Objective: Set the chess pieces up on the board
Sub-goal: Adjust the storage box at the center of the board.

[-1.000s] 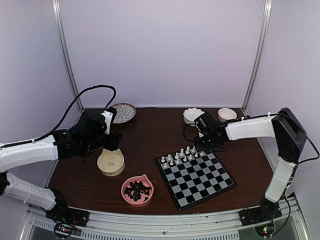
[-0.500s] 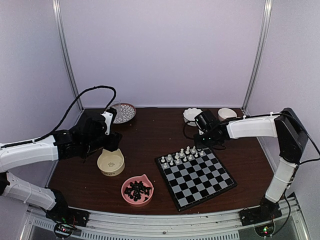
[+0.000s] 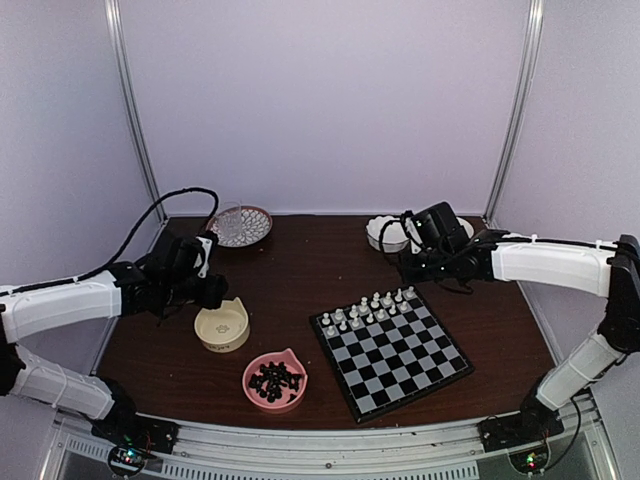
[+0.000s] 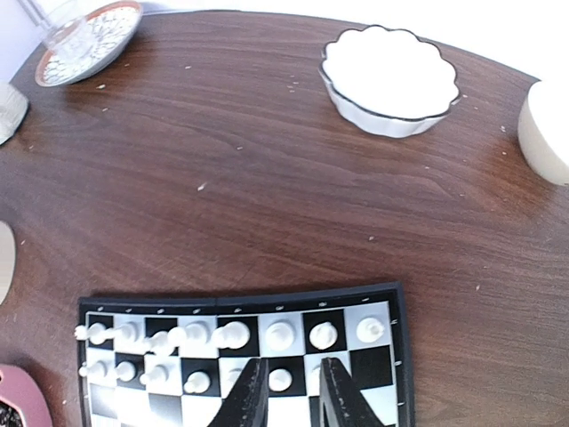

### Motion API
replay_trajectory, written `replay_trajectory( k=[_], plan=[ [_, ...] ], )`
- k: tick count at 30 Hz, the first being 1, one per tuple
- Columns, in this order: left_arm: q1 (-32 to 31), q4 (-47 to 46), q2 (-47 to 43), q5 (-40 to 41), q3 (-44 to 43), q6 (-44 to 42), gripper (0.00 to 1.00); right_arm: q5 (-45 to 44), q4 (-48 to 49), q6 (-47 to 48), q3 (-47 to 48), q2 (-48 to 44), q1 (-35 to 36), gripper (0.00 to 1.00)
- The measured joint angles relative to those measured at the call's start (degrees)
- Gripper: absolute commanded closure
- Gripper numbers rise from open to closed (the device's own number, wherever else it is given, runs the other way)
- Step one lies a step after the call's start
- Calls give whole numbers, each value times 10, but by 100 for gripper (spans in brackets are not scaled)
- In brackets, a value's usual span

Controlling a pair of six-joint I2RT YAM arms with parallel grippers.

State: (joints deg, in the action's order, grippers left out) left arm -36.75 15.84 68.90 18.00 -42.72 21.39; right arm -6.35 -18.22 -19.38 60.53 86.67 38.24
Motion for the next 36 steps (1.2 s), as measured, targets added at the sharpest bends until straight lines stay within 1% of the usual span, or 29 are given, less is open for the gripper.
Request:
replay_trajectory(
  k=[6, 8, 12, 14, 17, 19, 22, 25, 26, 27, 29, 30, 36],
  plan=[
    [57, 24, 7, -68, 31, 17, 35, 2, 9, 2, -35, -39, 30, 76],
    [81, 30, 25, -92, 37, 21, 34, 3, 14, 2, -44, -52, 32, 76],
    [106, 36, 69, -126, 37, 26, 33, 4, 24, 2, -50, -63, 32, 75],
    [113, 37, 91, -140, 36, 26, 34, 4, 29, 2, -50, -63, 32, 75],
    [131, 37, 127, -174, 31, 26, 38, 7, 31, 2, -50, -63, 33, 75],
    [146, 37, 153, -194, 21, 26, 44, 8, 32, 2, -50, -63, 35, 75],
    [157, 36, 174, -207, 11, 26, 54, 12, 35, 4, -50, -63, 36, 75],
    [163, 36, 193, -212, -1, 26, 72, 13, 36, 8, -50, -63, 38, 76],
    [165, 35, 197, -214, -4, 28, 81, 14, 36, 9, -50, -63, 38, 76],
    [167, 35, 203, -216, -11, 26, 87, 14, 37, 10, -50, -63, 38, 76],
    [170, 33, 211, -217, -20, 25, 97, 14, 38, 10, -51, -63, 39, 76],
    [170, 36, 213, -218, -23, 19, 100, 14, 39, 11, -51, -63, 39, 76],
    [169, 33, 207, -207, -23, 19, 100, 15, 42, 12, -53, -62, 41, 76]
  ],
)
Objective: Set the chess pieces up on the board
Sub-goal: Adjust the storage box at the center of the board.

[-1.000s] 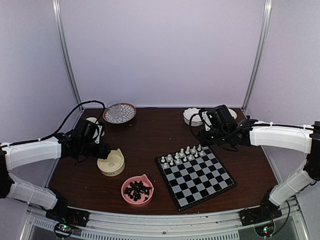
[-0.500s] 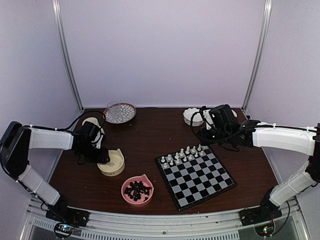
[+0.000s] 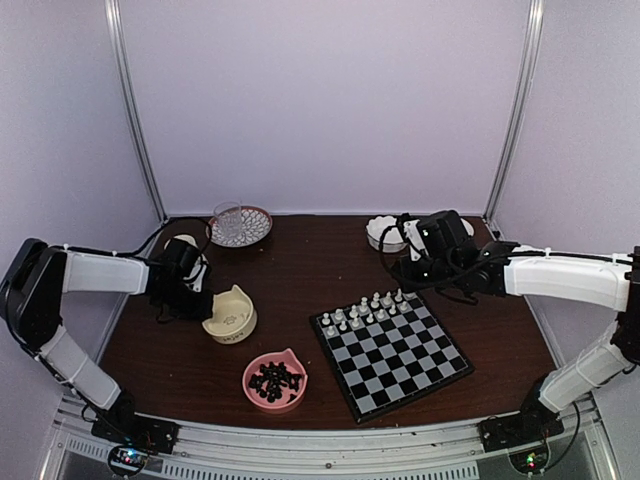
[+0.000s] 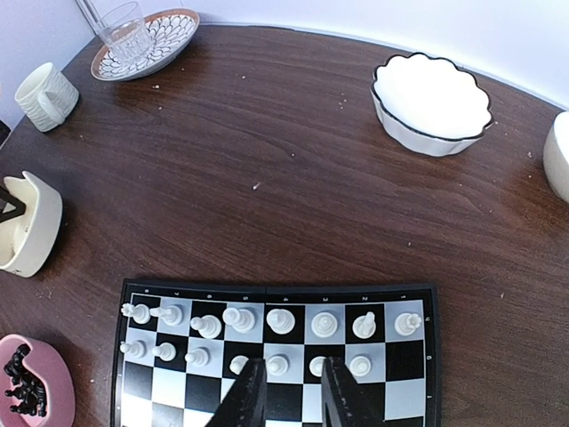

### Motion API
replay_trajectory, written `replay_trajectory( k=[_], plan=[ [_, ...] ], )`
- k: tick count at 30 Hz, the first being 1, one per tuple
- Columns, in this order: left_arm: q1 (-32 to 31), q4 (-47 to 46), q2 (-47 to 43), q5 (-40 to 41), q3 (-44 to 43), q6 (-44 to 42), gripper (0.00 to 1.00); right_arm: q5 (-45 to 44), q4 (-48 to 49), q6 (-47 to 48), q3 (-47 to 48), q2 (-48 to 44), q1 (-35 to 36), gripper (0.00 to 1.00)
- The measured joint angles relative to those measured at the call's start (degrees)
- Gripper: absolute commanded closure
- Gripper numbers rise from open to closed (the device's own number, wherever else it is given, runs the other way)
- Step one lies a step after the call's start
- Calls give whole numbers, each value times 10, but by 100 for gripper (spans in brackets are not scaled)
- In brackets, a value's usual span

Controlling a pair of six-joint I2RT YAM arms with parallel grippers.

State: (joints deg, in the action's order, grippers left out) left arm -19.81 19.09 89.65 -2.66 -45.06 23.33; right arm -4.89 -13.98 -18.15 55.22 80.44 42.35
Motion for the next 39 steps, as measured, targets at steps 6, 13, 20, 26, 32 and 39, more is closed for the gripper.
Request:
replay_trajectory(
  k=[6, 13, 20, 26, 32, 39],
  plan=[
    [-11, 2, -126, 48, 71, -9, 100, 0, 6, 4, -1, 0, 13, 76],
    [-35, 1, -253, 99, 101, -13, 100, 22, 31, 30, -4, 5, 45, 79],
    [-64, 18, -207, 110, 95, -9, 100, 41, 33, 50, 61, 98, 138, 79],
    [-84, 35, -108, 94, 59, -8, 100, 61, 34, 56, 83, 130, 168, 80],
    [-85, 54, -6, 79, -6, -8, 100, 70, 38, 60, 93, 139, 172, 80],
    [-85, 59, 29, 78, -45, -8, 65, 70, 48, 63, 92, 139, 173, 80]
  ],
)
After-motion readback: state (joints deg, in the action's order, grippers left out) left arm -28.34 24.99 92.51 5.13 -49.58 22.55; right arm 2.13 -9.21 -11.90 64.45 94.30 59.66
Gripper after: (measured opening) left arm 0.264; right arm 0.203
